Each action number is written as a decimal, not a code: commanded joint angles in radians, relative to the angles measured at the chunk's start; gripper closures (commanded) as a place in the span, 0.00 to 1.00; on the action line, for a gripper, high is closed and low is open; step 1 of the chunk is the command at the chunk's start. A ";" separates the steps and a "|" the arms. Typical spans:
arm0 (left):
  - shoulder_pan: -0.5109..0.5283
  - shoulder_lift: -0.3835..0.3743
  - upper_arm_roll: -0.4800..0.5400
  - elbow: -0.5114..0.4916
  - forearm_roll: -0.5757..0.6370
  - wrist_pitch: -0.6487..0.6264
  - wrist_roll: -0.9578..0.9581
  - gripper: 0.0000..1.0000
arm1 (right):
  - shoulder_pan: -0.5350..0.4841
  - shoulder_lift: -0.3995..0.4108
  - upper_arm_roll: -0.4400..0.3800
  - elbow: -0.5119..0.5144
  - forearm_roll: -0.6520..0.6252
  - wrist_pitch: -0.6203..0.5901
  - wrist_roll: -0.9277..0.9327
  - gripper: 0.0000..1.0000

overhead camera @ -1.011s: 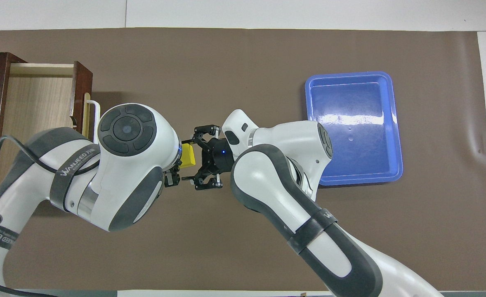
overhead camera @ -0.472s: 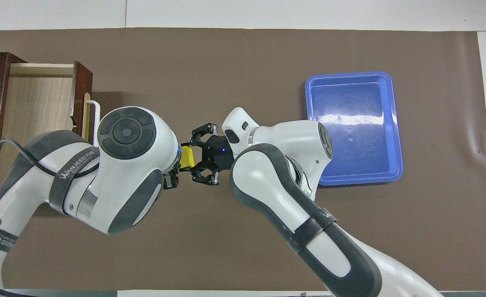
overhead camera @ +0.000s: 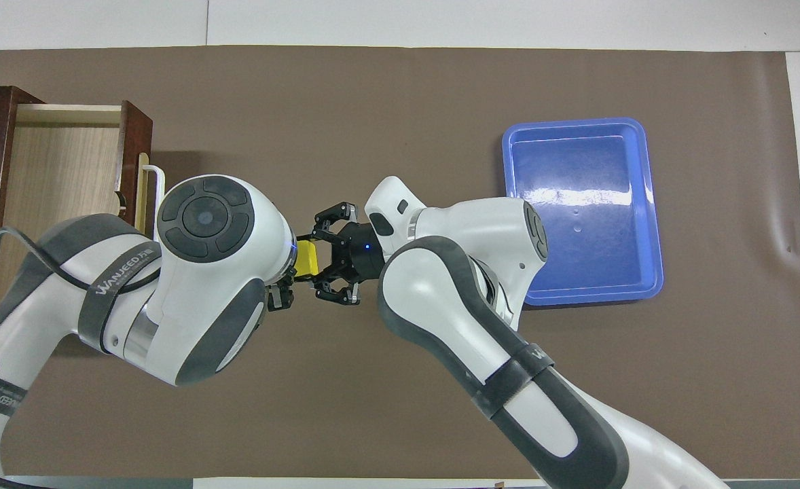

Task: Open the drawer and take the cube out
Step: 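Carry the cube toward the tray while the left gripper pushes the drawer shut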

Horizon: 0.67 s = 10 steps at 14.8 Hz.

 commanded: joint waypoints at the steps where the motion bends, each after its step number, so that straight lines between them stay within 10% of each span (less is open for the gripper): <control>1: 0.021 -0.020 0.015 -0.005 -0.013 0.025 0.030 0.00 | 0.004 0.006 0.003 0.015 0.007 -0.013 0.000 1.00; 10: 0.296 -0.029 0.015 -0.123 -0.011 0.185 0.412 0.00 | -0.031 -0.022 -0.002 0.001 0.003 -0.060 0.005 1.00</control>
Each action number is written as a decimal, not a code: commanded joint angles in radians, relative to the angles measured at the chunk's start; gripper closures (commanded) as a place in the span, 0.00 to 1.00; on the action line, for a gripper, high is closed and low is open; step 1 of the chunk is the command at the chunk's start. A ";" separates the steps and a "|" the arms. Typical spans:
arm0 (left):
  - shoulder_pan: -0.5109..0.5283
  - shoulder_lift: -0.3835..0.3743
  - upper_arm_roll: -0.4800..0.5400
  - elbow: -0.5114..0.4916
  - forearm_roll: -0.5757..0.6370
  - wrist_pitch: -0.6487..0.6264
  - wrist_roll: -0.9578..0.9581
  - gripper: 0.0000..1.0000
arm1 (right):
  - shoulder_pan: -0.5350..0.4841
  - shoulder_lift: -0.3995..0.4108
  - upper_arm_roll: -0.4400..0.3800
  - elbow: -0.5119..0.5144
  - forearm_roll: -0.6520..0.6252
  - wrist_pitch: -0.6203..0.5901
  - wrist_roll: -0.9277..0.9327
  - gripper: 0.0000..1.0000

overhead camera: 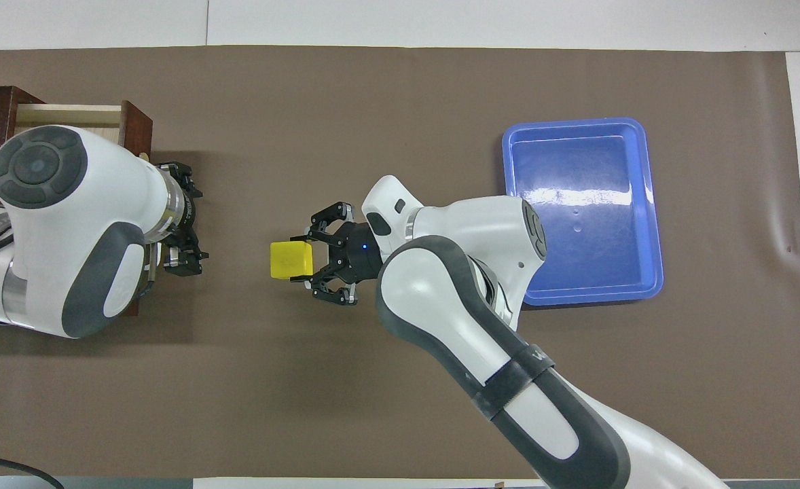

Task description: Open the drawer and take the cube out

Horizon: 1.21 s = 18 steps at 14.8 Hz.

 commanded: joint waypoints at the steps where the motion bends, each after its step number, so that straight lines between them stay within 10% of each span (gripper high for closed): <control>1: 0.083 -0.024 -0.007 -0.080 -0.011 0.082 0.148 0.00 | -0.052 -0.033 -0.001 -0.015 -0.011 -0.067 0.001 1.00; 10: 0.323 -0.011 -0.006 -0.068 -0.008 0.166 0.477 0.00 | -0.379 -0.072 -0.003 -0.061 -0.227 -0.345 -0.063 1.00; 18: 0.473 -0.009 -0.007 -0.065 -0.008 0.181 0.684 0.00 | -0.629 -0.065 -0.006 -0.158 -0.301 -0.325 -0.292 1.00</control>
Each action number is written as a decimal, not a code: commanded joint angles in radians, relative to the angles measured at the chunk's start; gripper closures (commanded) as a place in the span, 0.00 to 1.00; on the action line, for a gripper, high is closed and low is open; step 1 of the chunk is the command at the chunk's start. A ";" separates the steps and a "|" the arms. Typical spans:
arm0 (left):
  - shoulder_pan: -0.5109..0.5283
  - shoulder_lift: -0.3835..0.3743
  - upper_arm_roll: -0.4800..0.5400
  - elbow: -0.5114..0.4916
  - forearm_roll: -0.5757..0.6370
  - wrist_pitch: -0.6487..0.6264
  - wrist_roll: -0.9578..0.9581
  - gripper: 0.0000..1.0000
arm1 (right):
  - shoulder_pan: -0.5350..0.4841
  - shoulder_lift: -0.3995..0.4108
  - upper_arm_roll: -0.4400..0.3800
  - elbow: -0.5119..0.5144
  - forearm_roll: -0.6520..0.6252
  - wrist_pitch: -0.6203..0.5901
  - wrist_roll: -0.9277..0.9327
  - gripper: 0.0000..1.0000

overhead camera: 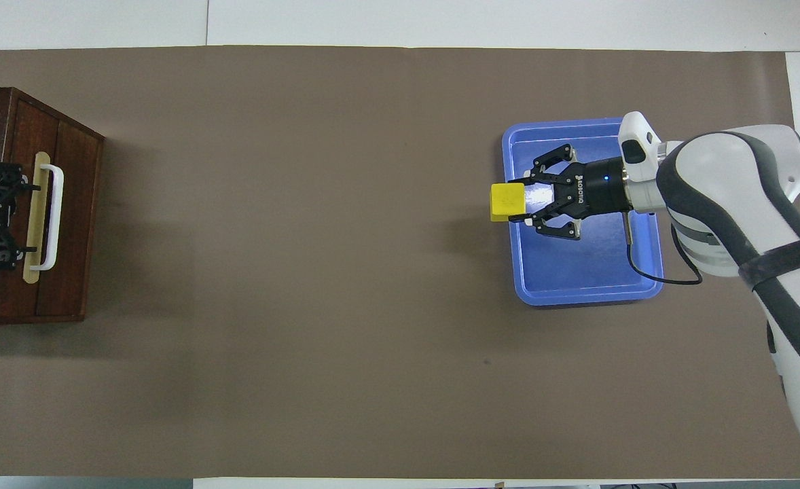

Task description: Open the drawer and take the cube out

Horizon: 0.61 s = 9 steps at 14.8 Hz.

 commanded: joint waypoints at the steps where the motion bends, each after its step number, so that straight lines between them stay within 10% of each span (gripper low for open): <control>1: 0.021 -0.006 -0.002 0.009 0.016 -0.007 0.045 0.00 | -0.062 -0.002 0.013 -0.043 -0.019 0.023 -0.140 1.00; 9: -0.189 -0.049 -0.016 0.332 0.013 -0.553 0.434 0.00 | -0.124 0.132 0.014 0.043 -0.019 0.106 -0.298 1.00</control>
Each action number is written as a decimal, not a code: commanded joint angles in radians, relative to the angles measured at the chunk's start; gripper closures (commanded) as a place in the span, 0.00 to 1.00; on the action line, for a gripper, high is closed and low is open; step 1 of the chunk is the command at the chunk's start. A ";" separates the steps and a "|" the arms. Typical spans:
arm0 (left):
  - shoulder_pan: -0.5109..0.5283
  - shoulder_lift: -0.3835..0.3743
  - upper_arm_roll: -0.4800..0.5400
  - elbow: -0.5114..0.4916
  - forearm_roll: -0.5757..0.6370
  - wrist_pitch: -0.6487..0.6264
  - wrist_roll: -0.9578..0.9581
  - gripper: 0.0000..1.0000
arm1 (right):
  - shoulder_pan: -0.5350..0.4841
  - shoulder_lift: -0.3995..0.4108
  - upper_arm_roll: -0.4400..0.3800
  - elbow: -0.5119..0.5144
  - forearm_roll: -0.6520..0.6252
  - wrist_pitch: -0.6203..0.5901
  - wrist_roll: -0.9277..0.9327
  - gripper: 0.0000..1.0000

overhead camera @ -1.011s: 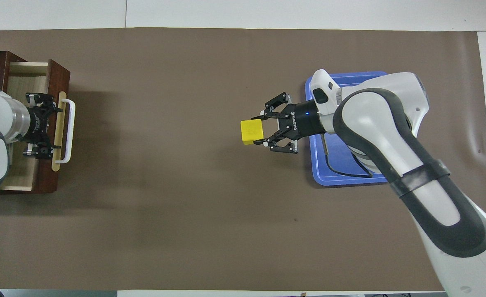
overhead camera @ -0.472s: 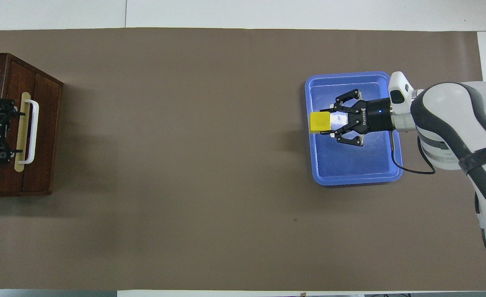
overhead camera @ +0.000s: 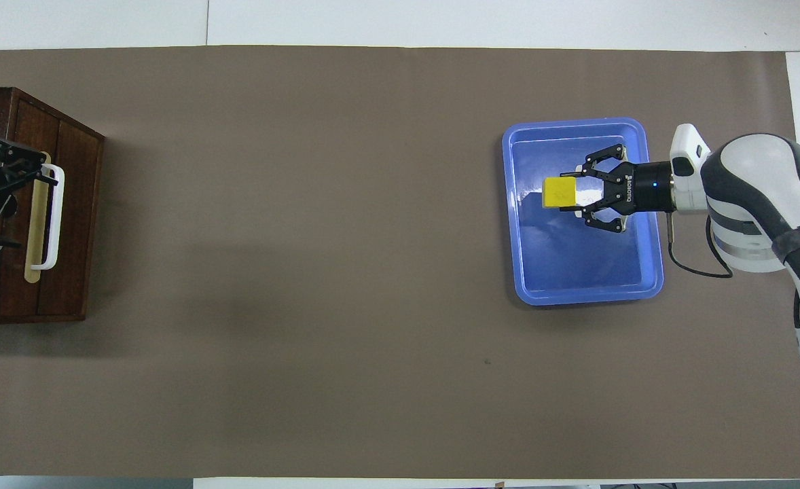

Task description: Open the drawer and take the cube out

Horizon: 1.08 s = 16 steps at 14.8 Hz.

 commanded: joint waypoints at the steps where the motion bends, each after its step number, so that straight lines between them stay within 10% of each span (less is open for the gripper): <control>1: -0.060 0.004 0.009 0.102 0.007 -0.188 0.219 0.00 | -0.013 0.055 0.017 0.033 -0.008 0.018 -0.019 1.00; 11: -0.151 0.044 0.086 0.171 -0.073 -0.296 0.772 0.00 | -0.033 0.141 0.019 0.104 -0.001 -0.025 -0.040 1.00; 13: -0.150 0.040 0.070 0.184 -0.065 -0.308 0.777 0.00 | -0.034 0.141 0.017 0.104 -0.001 -0.053 -0.019 0.00; 16: -0.153 0.029 0.070 0.171 -0.067 -0.301 0.820 0.00 | -0.037 0.138 0.017 0.115 -0.001 -0.077 0.006 0.00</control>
